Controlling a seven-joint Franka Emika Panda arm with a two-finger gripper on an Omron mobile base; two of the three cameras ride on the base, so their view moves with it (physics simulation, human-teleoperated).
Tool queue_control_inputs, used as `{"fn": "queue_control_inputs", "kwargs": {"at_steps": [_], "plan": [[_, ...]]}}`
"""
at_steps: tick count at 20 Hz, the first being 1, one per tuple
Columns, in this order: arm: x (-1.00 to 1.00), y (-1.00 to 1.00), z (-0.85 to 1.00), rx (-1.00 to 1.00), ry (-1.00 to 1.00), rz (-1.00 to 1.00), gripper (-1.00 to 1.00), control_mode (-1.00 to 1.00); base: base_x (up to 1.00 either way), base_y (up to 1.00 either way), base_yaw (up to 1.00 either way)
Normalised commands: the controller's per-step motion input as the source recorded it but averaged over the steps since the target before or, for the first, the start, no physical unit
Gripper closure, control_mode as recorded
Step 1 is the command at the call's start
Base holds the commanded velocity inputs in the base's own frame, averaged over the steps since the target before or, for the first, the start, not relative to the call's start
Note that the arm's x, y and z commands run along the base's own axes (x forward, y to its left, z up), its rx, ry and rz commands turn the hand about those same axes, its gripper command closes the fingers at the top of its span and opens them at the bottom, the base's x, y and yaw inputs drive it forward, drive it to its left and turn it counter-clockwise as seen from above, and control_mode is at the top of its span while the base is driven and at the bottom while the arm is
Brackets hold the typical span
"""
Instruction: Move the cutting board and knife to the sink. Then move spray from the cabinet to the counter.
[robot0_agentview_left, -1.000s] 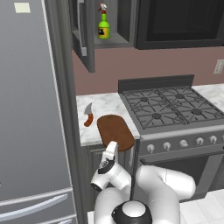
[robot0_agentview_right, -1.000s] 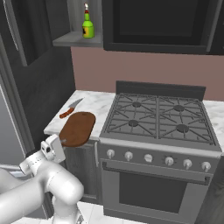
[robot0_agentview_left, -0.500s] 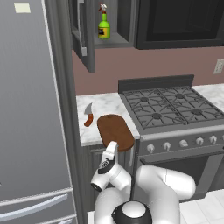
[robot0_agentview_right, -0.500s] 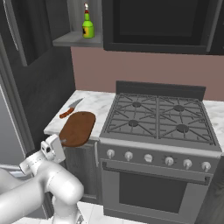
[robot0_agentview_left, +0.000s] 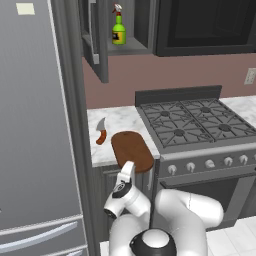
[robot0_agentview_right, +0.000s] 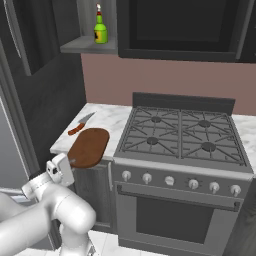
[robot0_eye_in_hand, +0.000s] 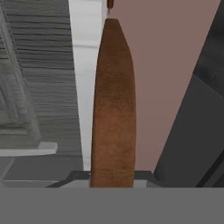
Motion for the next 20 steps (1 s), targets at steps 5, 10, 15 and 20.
{"fn": "queue_control_inputs", "kwargs": {"at_steps": [5,10,15,20], "plan": [[0.0,-0.16,0.41,0.0,0.13,0.0,1.0,-1.0,0.0,0.0,0.0],[-0.06,-0.19,0.67,0.01,0.12,0.0,1.0,-1.0,0.0,0.0,0.0],[-0.12,-0.11,0.75,0.02,0.05,0.0,1.0,-1.0,0.0,0.0,0.0],[-0.27,-0.12,0.78,0.04,0.03,-0.01,1.0,-1.0,0.0,0.0,0.0]]}}
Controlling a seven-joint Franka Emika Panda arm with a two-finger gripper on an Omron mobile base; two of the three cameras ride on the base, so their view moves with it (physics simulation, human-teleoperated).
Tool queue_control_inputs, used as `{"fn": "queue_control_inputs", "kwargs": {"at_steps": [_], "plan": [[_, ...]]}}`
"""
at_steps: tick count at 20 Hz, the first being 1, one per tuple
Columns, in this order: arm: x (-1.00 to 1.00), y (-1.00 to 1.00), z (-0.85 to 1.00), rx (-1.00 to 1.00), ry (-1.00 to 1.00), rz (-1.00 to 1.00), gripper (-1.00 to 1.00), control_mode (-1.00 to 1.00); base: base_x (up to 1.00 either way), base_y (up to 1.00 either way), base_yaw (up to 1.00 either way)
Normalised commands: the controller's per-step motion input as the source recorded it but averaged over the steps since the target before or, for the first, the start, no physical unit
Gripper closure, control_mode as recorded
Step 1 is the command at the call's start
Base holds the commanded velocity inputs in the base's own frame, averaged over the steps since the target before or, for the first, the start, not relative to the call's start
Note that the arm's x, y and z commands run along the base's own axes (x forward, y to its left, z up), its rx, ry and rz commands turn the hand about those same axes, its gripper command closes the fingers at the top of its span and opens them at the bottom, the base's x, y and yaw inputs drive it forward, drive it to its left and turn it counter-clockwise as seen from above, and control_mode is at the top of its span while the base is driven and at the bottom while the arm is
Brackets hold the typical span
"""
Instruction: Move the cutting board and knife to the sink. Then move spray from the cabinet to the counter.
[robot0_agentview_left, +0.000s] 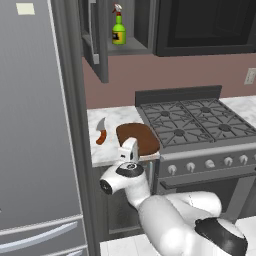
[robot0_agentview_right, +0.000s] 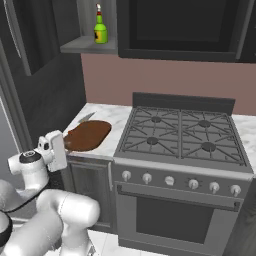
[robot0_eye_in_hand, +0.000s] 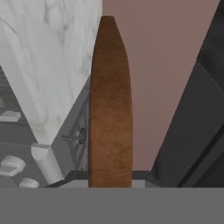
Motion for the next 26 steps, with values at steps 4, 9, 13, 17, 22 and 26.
{"fn": "queue_control_inputs", "kwargs": {"at_steps": [4,9,13,17,22,26], "plan": [[-0.49,-0.19,0.71,0.06,0.05,-0.01,1.0,-1.0,0.0,0.0,0.0],[-0.79,-0.25,0.61,0.09,0.07,-0.01,1.0,-1.0,0.0,0.0,0.0],[-0.88,-0.29,0.56,0.11,0.09,-0.02,1.0,-1.0,0.0,0.0,0.0],[-0.84,-0.29,0.56,0.13,0.1,-0.02,1.0,-1.0,0.0,0.0,0.0],[-0.73,-0.27,0.61,0.15,0.07,0.0,1.0,-1.0,0.0,0.0,0.0],[-0.48,-0.24,0.65,0.17,0.07,0.0,1.0,-1.0,0.0,0.0,0.0]]}}
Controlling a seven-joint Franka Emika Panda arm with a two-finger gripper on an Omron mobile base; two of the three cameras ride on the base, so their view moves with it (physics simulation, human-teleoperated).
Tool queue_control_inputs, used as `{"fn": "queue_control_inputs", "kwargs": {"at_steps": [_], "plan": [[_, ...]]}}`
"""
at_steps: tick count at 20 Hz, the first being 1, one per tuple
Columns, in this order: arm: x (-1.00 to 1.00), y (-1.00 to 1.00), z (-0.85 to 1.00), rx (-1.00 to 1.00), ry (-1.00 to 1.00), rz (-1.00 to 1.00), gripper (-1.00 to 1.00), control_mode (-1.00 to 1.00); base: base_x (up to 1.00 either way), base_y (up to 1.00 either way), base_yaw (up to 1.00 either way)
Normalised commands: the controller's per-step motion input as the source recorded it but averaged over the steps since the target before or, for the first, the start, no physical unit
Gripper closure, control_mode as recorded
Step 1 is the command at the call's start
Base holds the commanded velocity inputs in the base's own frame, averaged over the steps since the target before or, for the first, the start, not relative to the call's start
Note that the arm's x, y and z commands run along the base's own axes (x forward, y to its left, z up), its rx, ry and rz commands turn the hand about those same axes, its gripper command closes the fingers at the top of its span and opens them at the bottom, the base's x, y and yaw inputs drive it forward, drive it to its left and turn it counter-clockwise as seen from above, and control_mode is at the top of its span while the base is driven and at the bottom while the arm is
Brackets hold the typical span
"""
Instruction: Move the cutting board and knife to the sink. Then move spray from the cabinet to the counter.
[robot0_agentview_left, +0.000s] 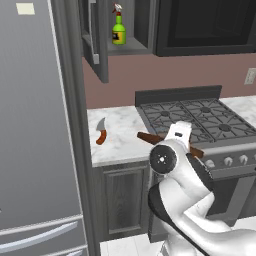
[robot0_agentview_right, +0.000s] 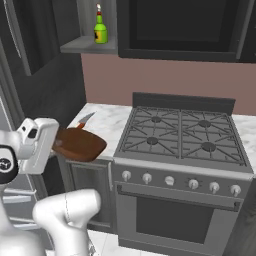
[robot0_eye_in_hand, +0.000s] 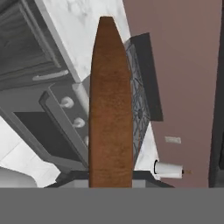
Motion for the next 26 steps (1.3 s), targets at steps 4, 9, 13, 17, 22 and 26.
{"fn": "queue_control_inputs", "kwargs": {"at_steps": [4,9,13,17,22,26], "plan": [[-0.27,-0.33,0.62,0.12,0.11,-0.01,1.0,-1.0,0.0,0.0,0.0],[-0.25,-0.25,0.55,0.13,0.14,0.0,1.0,-1.0,0.0,0.0,0.0],[-0.13,-0.15,0.48,0.12,0.19,0.0,1.0,-1.0,0.0,0.0,0.0],[0.0,-0.05,0.22,0.1,0.23,0.06,1.0,-1.0,0.0,0.0,0.0],[0.0,-0.03,0.03,0.07,0.15,0.17,1.0,-1.0,0.0,0.0,0.0],[0.0,-0.03,0.0,0.04,0.04,0.21,1.0,-1.0,0.0,0.0,0.0]]}}
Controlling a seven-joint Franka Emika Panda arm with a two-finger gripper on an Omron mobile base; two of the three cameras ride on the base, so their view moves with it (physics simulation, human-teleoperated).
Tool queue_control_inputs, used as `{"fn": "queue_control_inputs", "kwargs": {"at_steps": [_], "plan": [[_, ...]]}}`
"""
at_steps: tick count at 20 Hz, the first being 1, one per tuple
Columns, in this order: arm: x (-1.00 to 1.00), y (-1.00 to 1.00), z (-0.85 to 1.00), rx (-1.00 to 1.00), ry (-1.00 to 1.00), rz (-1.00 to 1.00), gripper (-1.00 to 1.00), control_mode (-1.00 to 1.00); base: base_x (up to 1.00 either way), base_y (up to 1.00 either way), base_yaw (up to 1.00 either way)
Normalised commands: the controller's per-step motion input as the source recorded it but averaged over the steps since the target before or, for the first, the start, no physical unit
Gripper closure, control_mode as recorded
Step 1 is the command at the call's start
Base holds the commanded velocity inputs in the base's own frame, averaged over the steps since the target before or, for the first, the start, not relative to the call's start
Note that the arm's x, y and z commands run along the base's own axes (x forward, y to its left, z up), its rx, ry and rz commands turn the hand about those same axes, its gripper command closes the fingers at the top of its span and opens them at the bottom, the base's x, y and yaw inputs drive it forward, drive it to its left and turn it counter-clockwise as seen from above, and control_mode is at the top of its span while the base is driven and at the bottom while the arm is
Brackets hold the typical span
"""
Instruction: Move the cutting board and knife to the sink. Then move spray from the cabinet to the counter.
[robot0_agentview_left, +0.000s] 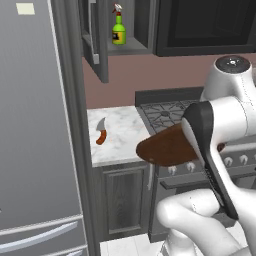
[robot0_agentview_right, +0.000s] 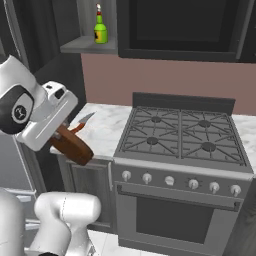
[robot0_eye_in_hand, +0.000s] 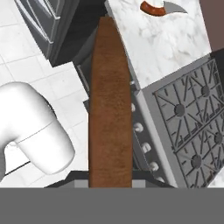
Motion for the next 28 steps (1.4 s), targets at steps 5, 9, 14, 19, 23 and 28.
{"fn": "queue_control_inputs", "kwargs": {"at_steps": [5,9,14,19,23,28], "plan": [[0.0,-0.17,0.0,0.04,0.0,0.13,1.0,-1.0,0.0,0.0,0.0],[0.0,-0.15,0.02,0.04,0.03,0.02,1.0,-1.0,0.0,0.0,0.0],[0.03,-0.02,0.01,0.05,0.15,0.01,1.0,-1.0,0.0,0.0,0.0],[0.14,0.0,0.01,0.04,0.08,0.0,1.0,-1.0,0.0,0.0,0.0],[0.24,0.0,0.04,0.08,0.04,0.04,1.0,-1.0,0.0,0.0,0.0],[0.33,0.0,0.02,0.08,0.06,0.08,1.0,-1.0,0.0,0.0,0.0]]}}
